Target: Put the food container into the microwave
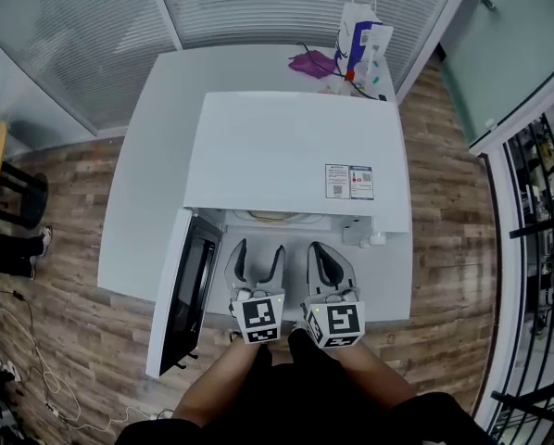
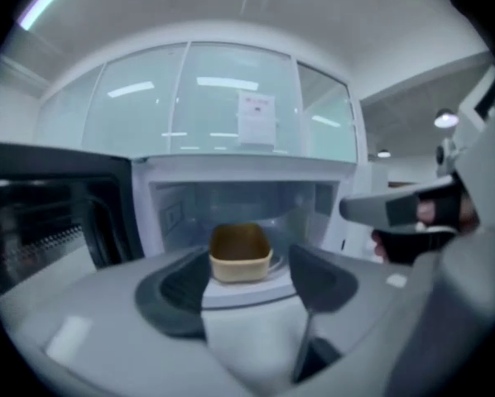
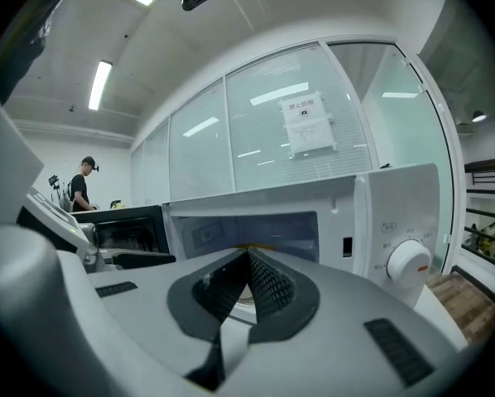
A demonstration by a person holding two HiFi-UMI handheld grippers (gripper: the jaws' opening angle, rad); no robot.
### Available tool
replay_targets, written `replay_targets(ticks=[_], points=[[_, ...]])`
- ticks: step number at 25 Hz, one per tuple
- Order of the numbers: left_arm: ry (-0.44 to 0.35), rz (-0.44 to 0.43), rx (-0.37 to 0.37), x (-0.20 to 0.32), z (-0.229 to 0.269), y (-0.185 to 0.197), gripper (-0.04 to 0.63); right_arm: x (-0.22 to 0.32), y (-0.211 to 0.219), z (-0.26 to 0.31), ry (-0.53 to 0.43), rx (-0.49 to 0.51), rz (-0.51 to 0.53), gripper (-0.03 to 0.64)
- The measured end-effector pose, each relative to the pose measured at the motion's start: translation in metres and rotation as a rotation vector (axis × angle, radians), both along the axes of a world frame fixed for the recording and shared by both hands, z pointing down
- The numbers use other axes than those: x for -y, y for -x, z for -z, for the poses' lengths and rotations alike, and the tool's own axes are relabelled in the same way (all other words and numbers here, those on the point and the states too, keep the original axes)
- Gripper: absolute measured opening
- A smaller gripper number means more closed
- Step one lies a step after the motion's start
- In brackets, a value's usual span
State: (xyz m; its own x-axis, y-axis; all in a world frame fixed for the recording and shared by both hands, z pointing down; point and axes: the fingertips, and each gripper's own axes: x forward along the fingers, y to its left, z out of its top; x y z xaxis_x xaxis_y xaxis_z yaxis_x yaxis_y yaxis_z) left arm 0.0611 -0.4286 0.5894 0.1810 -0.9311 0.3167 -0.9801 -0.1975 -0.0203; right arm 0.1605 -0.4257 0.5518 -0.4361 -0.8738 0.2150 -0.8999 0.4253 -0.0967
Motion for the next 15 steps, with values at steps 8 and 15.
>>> replay_targets(ticks=[8,15], points=[[-0.069,0.018,0.068,-0.03,0.04,0.02,0.004,-0.011,0.023,0.041,-0.077,0.002,0.021,0.005],[-0.075,-0.03,0.012,-0.052,0.064,0.024,0.005,-0.023,0.03,0.077,-0.157,-0.041,0.021,0.005]])
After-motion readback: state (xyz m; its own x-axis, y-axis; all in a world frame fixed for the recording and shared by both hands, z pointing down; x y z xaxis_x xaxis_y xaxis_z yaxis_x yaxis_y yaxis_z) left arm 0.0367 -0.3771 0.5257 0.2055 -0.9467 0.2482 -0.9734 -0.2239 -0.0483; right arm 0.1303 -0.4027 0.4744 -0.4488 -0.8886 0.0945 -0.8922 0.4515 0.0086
